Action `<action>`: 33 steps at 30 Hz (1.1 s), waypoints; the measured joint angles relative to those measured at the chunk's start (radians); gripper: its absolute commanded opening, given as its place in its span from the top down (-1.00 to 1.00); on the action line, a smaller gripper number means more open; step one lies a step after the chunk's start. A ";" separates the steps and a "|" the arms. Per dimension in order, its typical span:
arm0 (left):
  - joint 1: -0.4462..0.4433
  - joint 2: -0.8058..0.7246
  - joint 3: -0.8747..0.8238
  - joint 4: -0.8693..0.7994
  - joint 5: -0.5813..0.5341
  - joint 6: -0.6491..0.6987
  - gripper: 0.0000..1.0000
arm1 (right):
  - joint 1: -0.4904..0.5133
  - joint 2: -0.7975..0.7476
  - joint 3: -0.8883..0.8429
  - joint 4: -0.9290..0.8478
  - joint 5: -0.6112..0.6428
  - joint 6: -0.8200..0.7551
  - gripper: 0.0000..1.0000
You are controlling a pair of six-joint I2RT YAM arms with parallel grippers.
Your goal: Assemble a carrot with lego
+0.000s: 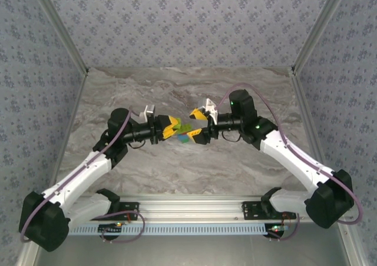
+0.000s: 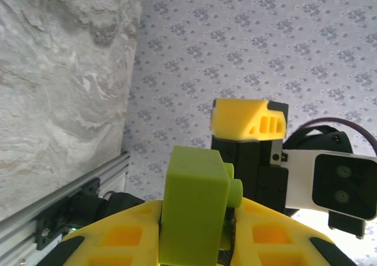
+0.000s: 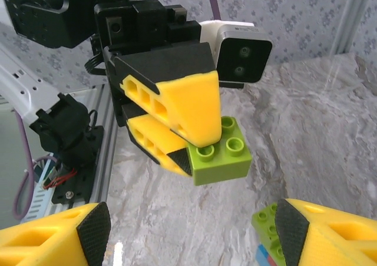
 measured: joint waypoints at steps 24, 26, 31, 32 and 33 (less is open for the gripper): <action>-0.052 0.014 0.000 0.091 -0.031 -0.086 0.61 | 0.010 0.191 0.110 0.095 -0.101 0.043 -0.17; -0.052 0.016 0.000 0.091 -0.034 -0.086 0.61 | 0.018 0.201 0.117 0.089 -0.108 0.042 -0.06; -0.052 0.016 0.000 0.090 -0.041 -0.086 0.61 | 0.029 0.214 0.130 0.077 -0.121 0.042 0.16; -0.051 0.016 0.000 0.091 -0.044 -0.085 0.60 | 0.029 0.214 0.131 0.074 -0.124 0.041 0.23; -0.051 0.016 0.000 0.090 -0.045 -0.085 0.60 | 0.029 0.214 0.132 0.071 -0.126 0.037 0.30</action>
